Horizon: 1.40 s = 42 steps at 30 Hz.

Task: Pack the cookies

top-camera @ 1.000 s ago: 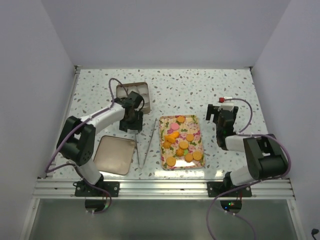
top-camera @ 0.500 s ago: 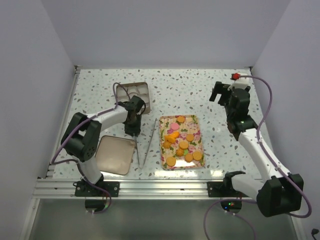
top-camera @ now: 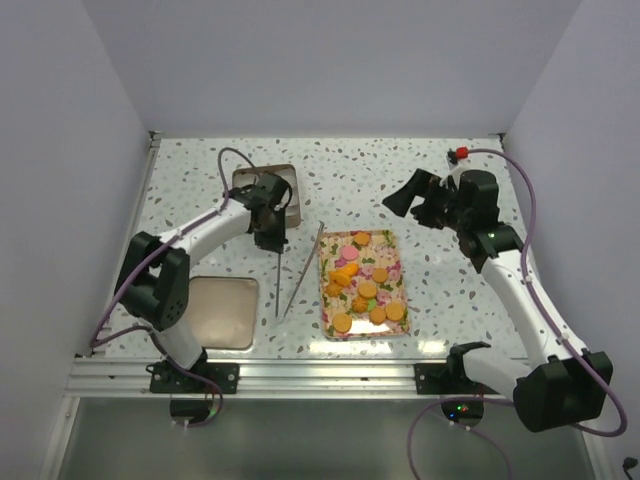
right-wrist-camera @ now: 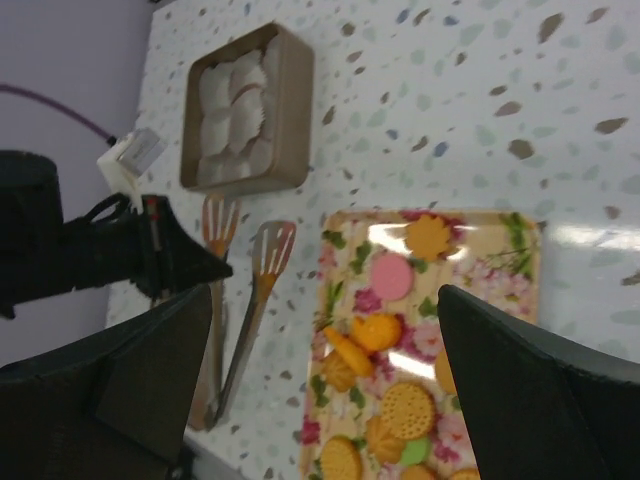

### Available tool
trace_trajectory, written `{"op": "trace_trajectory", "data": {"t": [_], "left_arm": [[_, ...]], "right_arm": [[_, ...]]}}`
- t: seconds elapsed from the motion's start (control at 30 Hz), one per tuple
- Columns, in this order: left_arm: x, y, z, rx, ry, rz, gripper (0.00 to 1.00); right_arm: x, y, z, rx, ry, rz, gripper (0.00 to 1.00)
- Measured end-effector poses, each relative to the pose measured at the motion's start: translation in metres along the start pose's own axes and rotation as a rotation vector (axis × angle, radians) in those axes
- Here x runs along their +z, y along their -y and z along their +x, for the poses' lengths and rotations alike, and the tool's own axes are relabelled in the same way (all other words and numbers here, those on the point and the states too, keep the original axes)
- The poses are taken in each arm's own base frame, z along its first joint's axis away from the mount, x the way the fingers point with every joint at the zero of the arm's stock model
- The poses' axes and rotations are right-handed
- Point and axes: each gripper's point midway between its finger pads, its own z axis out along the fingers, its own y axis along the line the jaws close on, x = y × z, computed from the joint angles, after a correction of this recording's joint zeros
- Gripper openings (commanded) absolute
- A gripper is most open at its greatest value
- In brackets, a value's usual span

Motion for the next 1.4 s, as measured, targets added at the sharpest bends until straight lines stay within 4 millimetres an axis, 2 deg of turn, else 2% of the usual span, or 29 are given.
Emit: {"op": "trace_trajectory", "data": {"t": [0.13,0.27,0.33,0.43,0.53,0.63,0.7,0.8,0.93,1.2,1.4], "left_arm": [[-0.043,0.029,-0.031,-0.03,0.107,0.126,0.0],[-0.095,0.054,-0.066,-0.097,0.219,0.278,0.0],[-0.122,0.057,-0.087,-0.155,0.271,0.355,0.0],[-0.153,0.046,-0.117,-0.247,0.347,0.44,0.0],[-0.179,0.046,-0.141,-0.278,0.403,0.507,0.0],[-0.209,0.067,-0.155,-0.248,0.447,0.637,0.0],[-0.226,0.083,-0.16,-0.225,0.465,0.729,0.0],[-0.245,0.098,-0.164,-0.2,0.48,0.836,0.0],[-0.264,0.109,-0.166,-0.16,0.5,0.914,0.0],[-0.294,0.112,-0.16,-0.102,0.551,0.969,0.0],[-0.317,0.108,-0.159,-0.057,0.598,0.944,0.0]], "right_arm": [[-0.002,-0.048,0.005,0.081,-0.099,-0.227,0.99],[-0.019,-0.099,-0.005,0.142,-0.137,-0.483,0.99],[-0.031,-0.12,-0.011,0.145,-0.144,-0.586,0.99],[-0.047,-0.151,-0.019,0.117,-0.164,-0.72,0.99],[-0.056,-0.186,-0.009,0.066,-0.239,-0.836,0.99],[-0.057,-0.22,0.014,0.02,-0.337,-0.919,0.99],[-0.057,-0.235,0.031,-0.006,-0.392,-0.947,0.99],[-0.056,-0.24,0.042,-0.013,-0.425,-0.952,0.99],[-0.056,-0.242,0.036,-0.011,-0.41,-0.952,0.99],[-0.067,-0.255,0.022,-0.014,-0.371,-0.992,0.99],[-0.081,-0.271,0.002,-0.034,-0.319,-1.027,0.99]]}}
